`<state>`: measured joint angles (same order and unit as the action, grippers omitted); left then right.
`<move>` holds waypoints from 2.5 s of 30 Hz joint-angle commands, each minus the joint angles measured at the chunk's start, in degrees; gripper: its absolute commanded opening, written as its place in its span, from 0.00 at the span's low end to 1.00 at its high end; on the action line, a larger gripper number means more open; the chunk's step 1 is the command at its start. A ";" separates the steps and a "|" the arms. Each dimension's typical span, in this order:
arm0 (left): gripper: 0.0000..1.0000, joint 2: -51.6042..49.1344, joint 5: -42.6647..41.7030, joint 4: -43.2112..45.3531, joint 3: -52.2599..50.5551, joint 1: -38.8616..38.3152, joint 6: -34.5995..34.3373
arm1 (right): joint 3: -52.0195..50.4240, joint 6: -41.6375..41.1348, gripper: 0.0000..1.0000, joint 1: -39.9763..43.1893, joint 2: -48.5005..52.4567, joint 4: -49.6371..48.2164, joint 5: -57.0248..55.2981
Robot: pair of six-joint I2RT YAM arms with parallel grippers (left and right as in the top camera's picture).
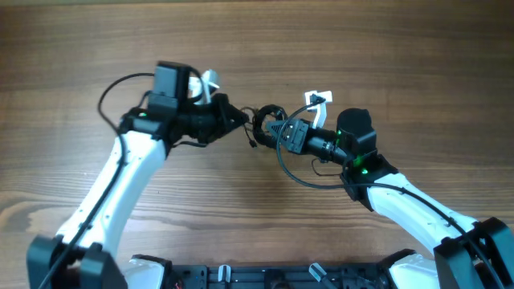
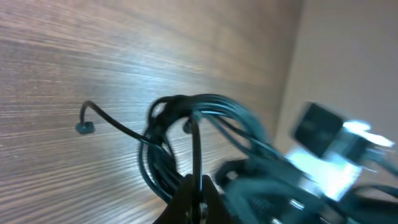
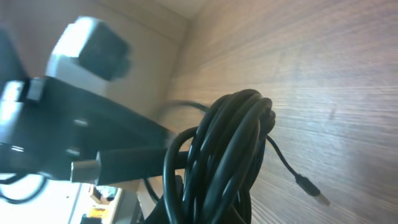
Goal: Untangle cables
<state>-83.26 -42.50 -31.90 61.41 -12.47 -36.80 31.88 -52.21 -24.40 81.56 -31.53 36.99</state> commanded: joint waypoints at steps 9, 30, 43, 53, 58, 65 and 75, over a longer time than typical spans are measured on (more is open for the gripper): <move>0.04 5.92 -5.03 -2.08 1.18 -2.75 5.11 | 0.68 -0.92 0.04 0.04 0.52 -0.39 -1.92; 0.04 3.30 -7.87 -6.16 1.07 -6.43 11.78 | 0.68 -3.85 0.05 0.04 0.52 -8.37 6.86; 0.04 -0.76 -7.30 -5.49 1.07 -4.20 19.96 | 0.68 3.15 0.05 0.85 0.52 -9.97 29.51; 0.81 -0.76 -4.96 1.86 1.07 -1.49 19.87 | 0.68 2.23 0.05 0.85 0.52 -9.99 29.40; 0.94 -0.52 -5.01 4.15 1.20 0.50 15.28 | 0.68 -0.42 0.04 0.85 0.52 -9.97 28.98; 0.71 0.79 -7.48 -0.98 1.25 7.04 28.15 | 0.68 1.27 0.04 1.03 0.52 -9.51 29.16; 0.78 0.96 -24.57 -26.23 1.22 12.85 75.97 | 0.68 4.20 0.04 7.15 0.63 -9.75 47.58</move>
<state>-83.37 -58.08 -53.74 62.13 1.21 17.58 32.49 -50.19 -17.30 82.21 -40.29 74.83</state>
